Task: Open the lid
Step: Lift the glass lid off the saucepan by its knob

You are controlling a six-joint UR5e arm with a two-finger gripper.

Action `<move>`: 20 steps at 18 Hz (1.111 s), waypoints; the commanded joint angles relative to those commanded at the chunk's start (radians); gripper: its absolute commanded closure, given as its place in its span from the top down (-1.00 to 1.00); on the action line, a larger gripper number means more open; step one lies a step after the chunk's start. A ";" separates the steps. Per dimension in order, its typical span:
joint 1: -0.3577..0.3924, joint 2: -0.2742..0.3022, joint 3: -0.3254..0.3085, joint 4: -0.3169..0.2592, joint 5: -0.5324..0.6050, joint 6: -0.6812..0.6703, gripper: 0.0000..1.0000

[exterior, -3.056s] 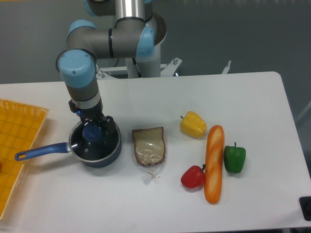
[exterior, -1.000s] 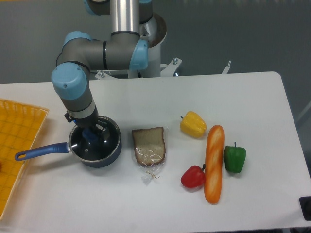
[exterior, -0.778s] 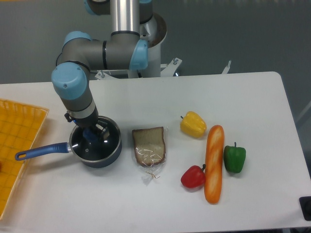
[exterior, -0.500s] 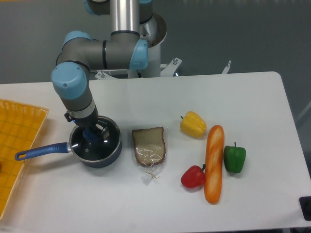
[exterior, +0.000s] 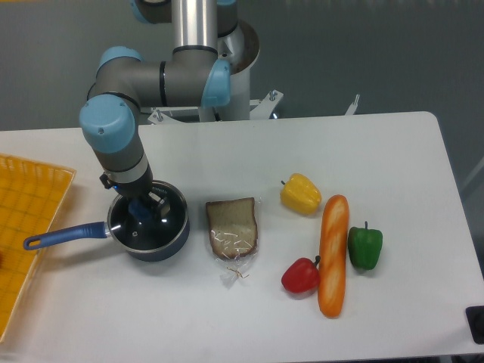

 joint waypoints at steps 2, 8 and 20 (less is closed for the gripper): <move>0.003 0.000 0.005 -0.002 0.002 0.002 -0.05; 0.044 0.003 0.021 -0.017 0.006 0.047 -0.05; 0.150 0.038 0.063 -0.135 0.008 0.161 -0.05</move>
